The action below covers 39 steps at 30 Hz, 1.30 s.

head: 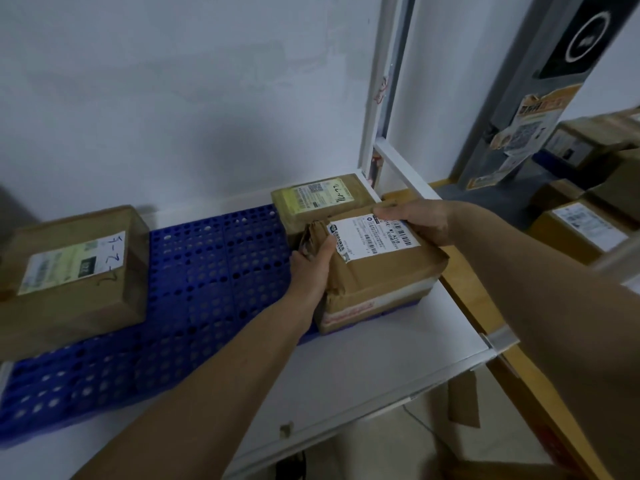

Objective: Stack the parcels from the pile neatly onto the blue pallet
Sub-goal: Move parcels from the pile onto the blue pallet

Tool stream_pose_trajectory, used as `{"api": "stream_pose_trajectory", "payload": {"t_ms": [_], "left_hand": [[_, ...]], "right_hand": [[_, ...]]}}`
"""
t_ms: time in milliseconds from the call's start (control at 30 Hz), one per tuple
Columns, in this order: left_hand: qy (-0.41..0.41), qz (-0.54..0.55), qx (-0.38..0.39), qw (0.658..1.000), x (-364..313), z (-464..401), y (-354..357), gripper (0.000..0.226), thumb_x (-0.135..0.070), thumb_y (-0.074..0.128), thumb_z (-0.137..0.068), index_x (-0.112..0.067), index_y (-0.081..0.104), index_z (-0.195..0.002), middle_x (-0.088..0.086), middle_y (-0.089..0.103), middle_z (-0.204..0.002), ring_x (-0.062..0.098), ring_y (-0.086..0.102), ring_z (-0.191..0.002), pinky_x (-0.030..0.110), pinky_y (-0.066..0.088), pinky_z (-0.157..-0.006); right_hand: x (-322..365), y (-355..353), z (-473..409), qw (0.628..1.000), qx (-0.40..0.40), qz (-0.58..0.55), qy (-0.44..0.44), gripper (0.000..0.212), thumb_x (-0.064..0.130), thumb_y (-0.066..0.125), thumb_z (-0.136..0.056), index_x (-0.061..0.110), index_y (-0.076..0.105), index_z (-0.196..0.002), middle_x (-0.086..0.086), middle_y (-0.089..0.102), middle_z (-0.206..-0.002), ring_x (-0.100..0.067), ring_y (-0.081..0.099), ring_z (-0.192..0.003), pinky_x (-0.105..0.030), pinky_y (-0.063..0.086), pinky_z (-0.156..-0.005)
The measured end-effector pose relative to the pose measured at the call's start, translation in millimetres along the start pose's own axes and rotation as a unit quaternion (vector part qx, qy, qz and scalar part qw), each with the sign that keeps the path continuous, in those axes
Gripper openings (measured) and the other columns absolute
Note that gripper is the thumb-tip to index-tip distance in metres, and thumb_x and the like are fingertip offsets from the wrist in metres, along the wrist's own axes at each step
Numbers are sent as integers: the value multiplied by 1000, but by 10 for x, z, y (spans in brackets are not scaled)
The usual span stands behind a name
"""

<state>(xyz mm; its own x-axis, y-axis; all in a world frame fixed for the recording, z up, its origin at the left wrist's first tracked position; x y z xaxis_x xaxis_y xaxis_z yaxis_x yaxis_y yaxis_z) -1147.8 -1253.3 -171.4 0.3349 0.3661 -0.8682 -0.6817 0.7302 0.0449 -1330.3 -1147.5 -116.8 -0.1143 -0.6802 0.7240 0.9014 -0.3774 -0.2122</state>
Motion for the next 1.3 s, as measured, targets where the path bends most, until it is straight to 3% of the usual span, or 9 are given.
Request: {"api": "stream_pose_trajectory", "payload": {"t_ms": [167, 267, 367, 500, 767, 967, 1067, 1167, 1300], "left_hand": [[12, -34, 7, 999, -85, 78, -125, 94, -61, 56, -84, -12, 15, -152, 3, 31, -153, 18, 39, -132, 29, 34, -100], [77, -132, -19, 988, -249, 214, -384, 66, -55, 54, -89, -14, 40, -138, 2, 39, -148, 11, 49, -117, 18, 35, -91], [138, -400, -56, 904, -434, 349, -677, 64, -51, 52, -92, -12, 41, -141, 5, 46, -143, 21, 47, -126, 27, 36, -97], [142, -613, -133, 766, -551, 724, -1236, 52, -51, 48, -93, -17, 46, -133, 3, 54, -133, 23, 53, -117, 36, 46, -91], [83, -612, -267, 740, -366, 1458, -2376, 50, -42, 53, -92, -19, 49, -135, 7, 51, -138, 26, 47, -126, 35, 40, -101], [55, -570, -353, 740, -251, 2010, -3288, 39, -49, 55, -87, -20, 62, -113, 3, 63, -114, 24, 60, -103, 32, 50, -78], [64, -534, -393, 746, -227, 2248, -3763, 42, -47, 59, -86, -19, 59, -116, 6, 59, -120, 26, 57, -107, 32, 48, -79], [110, -488, -439, 746, -239, 2443, -4190, 49, -43, 61, -85, -21, 53, -128, 5, 52, -129, 26, 50, -118, 35, 45, -88], [187, -458, -468, 732, -293, 2542, -4714, 54, -41, 60, -87, -21, 44, -134, 3, 45, -134, 23, 38, -127, 36, 41, -94]], "right_hand": [[85, 48, 100, 999, -12, 41, 9, 30, 42, 62, -85, 15, 62, -99, -2, 72, -83, -17, 69, -75, -30, 54, -64], [426, 151, 162, 962, -157, 218, -45, 46, 47, 61, -85, 9, 58, -112, 0, 67, -94, -24, 65, -93, -29, 46, -67], [799, 427, 147, 881, -255, 374, -138, 63, 43, 60, -89, 3, 42, -135, -14, 52, -132, -32, 51, -119, -36, 41, -91], [1150, 1328, 128, 819, -146, 500, -240, 65, 39, 55, -93, 6, 32, -143, -14, 35, -148, -30, 38, -132, -33, 32, -103], [1468, 2924, 312, 765, 10, 537, -356, 52, 36, 53, -95, 9, 42, -138, -9, 42, -144, -27, 43, -128, -29, 35, -97], [1641, 3931, 466, 771, 59, 490, -402, 52, 26, 55, -95, 6, 40, -140, -11, 36, -149, -24, 36, -135, -21, 28, -100], [1744, 4422, 537, 802, 103, 417, -415, 35, 10, 55, -94, -5, 53, -125, -20, 55, -127, -33, 50, -120, -28, 37, -93], [1866, 4882, 558, 815, 120, 406, -395, 36, 25, 56, -93, 10, 55, -126, -3, 57, -121, -16, 53, -106, -28, 42, -85], [2083, 5438, 505, 902, 121, 241, -337, 41, 22, 51, -96, 8, 48, -134, -7, 55, -130, -22, 56, -112, -35, 49, -93]]}}
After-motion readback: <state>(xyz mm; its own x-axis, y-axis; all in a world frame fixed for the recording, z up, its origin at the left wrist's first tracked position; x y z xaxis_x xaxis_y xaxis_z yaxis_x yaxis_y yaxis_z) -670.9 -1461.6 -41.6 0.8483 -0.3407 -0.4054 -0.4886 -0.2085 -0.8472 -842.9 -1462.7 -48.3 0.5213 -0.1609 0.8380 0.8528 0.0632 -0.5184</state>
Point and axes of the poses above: each hand's wrist, its own z-axis away from the middle knuckle, its own y-axis out of the palm, x = y × z, the point moved 2 cm from there along -z, towards the middle knuckle
